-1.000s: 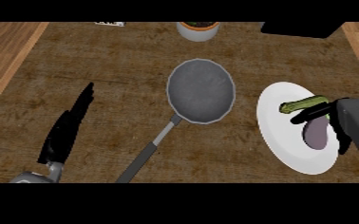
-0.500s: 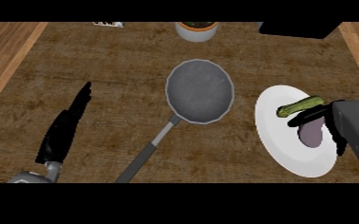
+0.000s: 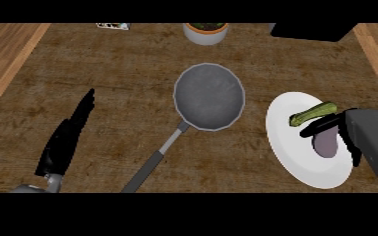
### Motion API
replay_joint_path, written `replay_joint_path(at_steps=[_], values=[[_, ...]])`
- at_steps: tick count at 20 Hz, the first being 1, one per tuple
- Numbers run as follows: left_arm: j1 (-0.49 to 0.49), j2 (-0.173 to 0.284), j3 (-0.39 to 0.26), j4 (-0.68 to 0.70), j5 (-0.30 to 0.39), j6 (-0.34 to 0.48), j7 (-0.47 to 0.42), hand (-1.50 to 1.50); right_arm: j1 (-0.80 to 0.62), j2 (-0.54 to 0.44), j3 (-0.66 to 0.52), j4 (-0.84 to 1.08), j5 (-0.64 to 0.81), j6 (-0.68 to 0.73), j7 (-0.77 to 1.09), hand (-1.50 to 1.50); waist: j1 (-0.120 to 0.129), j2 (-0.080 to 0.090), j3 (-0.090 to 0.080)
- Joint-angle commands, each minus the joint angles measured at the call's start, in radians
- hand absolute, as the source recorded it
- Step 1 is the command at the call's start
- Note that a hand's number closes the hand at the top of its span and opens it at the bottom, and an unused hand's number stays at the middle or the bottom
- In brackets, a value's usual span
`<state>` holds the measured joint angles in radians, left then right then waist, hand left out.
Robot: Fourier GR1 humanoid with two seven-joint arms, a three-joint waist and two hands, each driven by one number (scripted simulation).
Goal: Pick the eggplant from the plate and place it in the pan
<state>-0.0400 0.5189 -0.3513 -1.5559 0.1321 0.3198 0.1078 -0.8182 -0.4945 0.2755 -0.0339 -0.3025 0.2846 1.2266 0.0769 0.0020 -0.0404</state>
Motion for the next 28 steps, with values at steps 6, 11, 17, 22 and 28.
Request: replay_joint_path(at_steps=[6,11,17,22,28], values=[[0.011,0.003,0.017,-0.002,0.009,-0.008,0.0,0.0,0.04,0.093,-0.045,0.032,-0.035,-0.051,0.26,1.5,-0.029,0.016,0.04],[0.018,0.006,0.031,0.003,0.012,-0.005,0.002,0.0,0.013,0.074,-0.053,0.032,-0.03,-0.062,0.26,1.5,-0.042,0.009,0.038],[0.044,-0.002,0.038,0.02,0.01,0.009,0.01,0.0,-0.041,0.187,0.159,-0.146,0.2,-0.168,-0.237,1.5,-0.094,-0.038,0.034],[0.075,0.013,0.04,0.028,0.01,0.007,0.019,0.0,-0.104,0.198,0.348,-0.298,0.403,-0.318,-0.407,1.5,-0.121,-0.074,0.031],[0.123,0.015,0.064,0.042,0.012,0.025,-0.007,0.0,-0.172,0.12,0.487,-0.466,0.602,-0.604,-0.494,1.5,-0.164,-0.081,0.032]])
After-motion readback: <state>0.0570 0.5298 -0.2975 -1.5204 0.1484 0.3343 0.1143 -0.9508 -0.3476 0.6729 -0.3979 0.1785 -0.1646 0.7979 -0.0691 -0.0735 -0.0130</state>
